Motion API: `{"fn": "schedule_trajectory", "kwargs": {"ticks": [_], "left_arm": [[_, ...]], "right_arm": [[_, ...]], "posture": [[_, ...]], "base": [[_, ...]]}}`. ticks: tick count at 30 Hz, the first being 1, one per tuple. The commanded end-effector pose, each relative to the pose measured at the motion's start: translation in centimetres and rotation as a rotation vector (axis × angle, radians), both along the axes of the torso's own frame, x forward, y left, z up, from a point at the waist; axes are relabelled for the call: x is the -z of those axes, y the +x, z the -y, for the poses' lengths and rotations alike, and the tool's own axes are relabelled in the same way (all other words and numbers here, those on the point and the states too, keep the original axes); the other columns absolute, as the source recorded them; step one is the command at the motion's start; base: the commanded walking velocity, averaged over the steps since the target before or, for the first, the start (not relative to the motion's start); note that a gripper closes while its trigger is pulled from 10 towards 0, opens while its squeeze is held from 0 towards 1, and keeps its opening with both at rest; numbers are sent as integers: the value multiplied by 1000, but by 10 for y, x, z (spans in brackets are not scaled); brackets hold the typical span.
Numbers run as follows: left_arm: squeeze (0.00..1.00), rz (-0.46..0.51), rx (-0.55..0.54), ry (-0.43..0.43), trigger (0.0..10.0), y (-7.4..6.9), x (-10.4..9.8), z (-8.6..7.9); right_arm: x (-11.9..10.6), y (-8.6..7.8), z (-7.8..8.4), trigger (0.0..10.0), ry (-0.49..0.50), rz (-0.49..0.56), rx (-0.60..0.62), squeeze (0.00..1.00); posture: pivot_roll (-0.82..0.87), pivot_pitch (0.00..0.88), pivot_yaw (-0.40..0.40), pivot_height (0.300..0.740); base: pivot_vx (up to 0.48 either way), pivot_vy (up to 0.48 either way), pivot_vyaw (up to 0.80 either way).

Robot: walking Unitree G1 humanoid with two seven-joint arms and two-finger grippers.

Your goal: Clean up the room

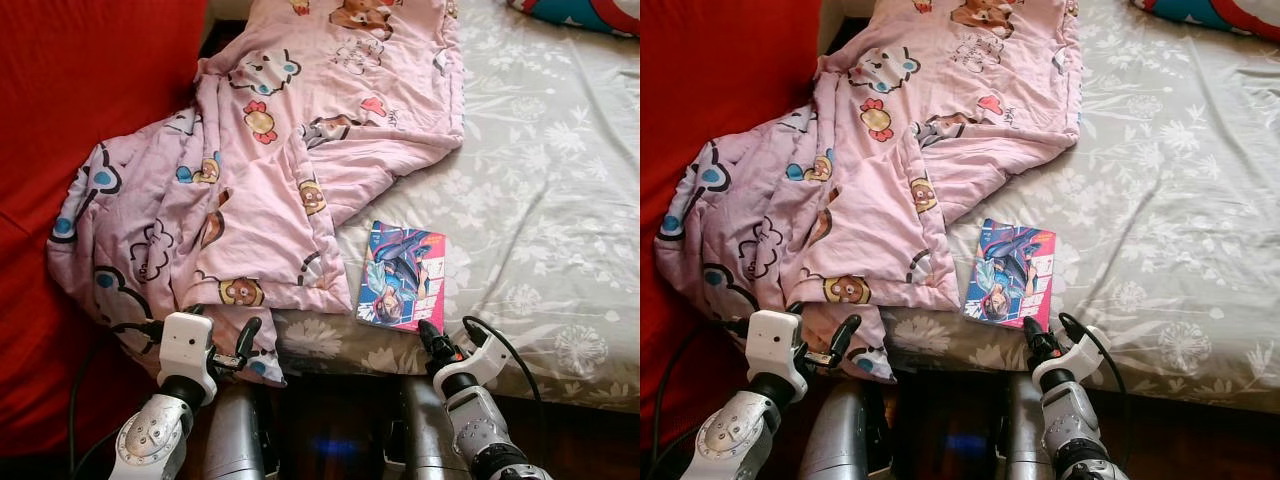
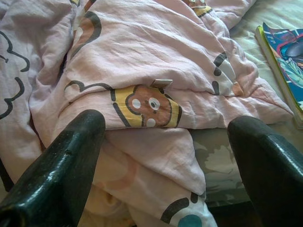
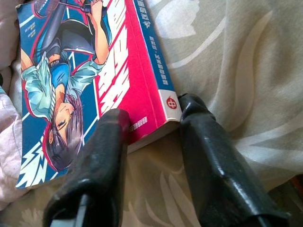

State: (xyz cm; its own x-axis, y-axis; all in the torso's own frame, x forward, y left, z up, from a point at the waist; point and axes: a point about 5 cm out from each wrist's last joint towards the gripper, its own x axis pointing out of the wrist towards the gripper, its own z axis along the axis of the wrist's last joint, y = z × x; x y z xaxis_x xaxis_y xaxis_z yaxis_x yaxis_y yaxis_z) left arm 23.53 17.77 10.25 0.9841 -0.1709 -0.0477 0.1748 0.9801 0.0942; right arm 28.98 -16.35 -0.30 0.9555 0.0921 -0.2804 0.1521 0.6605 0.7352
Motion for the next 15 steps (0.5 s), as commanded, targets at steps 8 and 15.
{"fn": "schedule_trajectory", "kwargs": {"ticks": [8,15], "left_arm": [[0,-19,-11,3,10000,0,6,1],[0,-12,-15,-3,10000,7,8,2]], "right_arm": [[1,0,-6,0,5,-11,-36,0],[-13,12,-4,0,-68,60,-23,0]], "posture": [[100,266,15,583],[82,236,5,583]], "base": [[0,0,0],[0,0,0]]}}
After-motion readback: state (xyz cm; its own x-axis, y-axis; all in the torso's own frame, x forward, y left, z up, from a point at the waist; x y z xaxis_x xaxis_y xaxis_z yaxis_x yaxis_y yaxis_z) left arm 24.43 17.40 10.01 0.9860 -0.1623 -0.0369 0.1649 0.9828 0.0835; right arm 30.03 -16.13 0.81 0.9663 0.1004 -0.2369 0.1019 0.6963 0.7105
